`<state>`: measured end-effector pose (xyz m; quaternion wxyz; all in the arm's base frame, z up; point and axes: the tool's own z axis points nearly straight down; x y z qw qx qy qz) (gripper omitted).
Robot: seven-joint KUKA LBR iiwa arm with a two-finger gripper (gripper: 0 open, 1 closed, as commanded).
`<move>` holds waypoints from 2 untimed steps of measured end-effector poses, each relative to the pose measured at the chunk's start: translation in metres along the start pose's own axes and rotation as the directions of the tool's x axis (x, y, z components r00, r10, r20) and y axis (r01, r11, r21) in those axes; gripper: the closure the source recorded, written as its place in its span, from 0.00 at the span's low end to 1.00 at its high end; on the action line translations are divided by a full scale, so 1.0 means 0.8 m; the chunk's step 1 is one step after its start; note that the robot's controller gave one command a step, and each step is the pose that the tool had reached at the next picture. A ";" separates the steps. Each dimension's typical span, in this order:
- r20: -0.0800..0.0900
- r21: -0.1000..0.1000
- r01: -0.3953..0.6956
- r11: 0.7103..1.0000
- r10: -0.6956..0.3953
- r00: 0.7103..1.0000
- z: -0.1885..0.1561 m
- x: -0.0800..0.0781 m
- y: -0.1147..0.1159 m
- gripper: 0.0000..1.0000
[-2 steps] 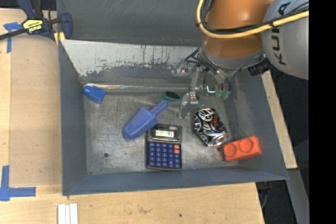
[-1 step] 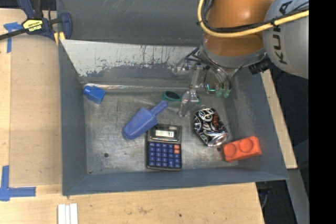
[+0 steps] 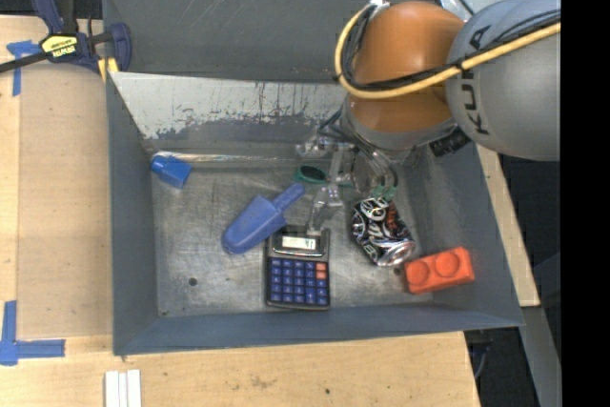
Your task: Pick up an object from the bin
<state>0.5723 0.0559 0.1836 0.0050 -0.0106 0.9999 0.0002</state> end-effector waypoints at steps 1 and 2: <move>-0.008 -0.001 0.163 0.987 -0.163 0.987 0.050 0.029 0.035 0.00; -0.005 -0.004 0.418 0.908 -0.418 0.908 0.060 0.014 -0.002 0.00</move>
Offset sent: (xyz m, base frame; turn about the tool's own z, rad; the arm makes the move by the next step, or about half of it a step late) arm 0.0035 -0.0465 -0.0540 -0.6014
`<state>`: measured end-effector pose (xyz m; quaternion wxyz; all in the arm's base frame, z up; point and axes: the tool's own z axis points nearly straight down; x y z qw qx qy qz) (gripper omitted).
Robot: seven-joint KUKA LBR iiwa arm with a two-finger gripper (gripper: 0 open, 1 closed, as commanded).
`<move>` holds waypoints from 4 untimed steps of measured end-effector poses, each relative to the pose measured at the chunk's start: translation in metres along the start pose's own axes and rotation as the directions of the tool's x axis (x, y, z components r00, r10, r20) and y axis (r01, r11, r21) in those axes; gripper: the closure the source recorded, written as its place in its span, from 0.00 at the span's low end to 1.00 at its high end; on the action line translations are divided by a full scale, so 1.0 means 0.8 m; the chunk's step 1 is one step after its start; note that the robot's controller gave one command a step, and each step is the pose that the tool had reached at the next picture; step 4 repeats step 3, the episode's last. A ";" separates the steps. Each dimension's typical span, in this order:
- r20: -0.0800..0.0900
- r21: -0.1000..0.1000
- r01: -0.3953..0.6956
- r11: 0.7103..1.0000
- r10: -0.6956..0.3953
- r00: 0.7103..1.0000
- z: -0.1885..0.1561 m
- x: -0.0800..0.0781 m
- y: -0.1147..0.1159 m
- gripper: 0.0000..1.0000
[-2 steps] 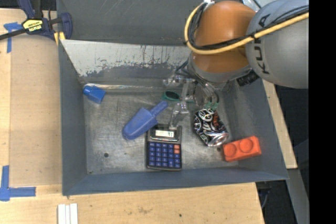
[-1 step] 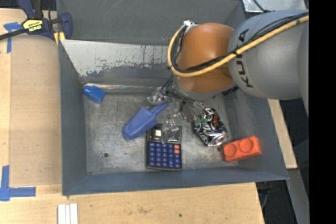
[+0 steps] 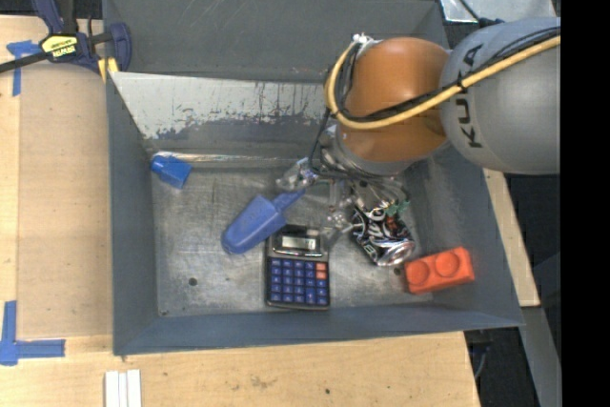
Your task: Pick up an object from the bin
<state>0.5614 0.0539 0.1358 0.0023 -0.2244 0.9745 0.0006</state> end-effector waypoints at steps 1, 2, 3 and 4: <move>0.017 0.006 0.260 0.965 -0.261 0.965 0.074 -0.068 0.055 1.00; 0.017 0.006 0.260 0.966 -0.260 0.965 0.074 -0.068 0.055 1.00; 0.001 0.002 0.251 0.968 -0.251 0.968 -0.111 -0.055 0.041 1.00; 0.001 0.002 0.251 0.968 -0.251 0.968 -0.111 -0.055 0.041 1.00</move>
Offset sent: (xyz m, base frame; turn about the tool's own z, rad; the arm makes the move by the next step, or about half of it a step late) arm 0.0000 0.0000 0.0000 0.0000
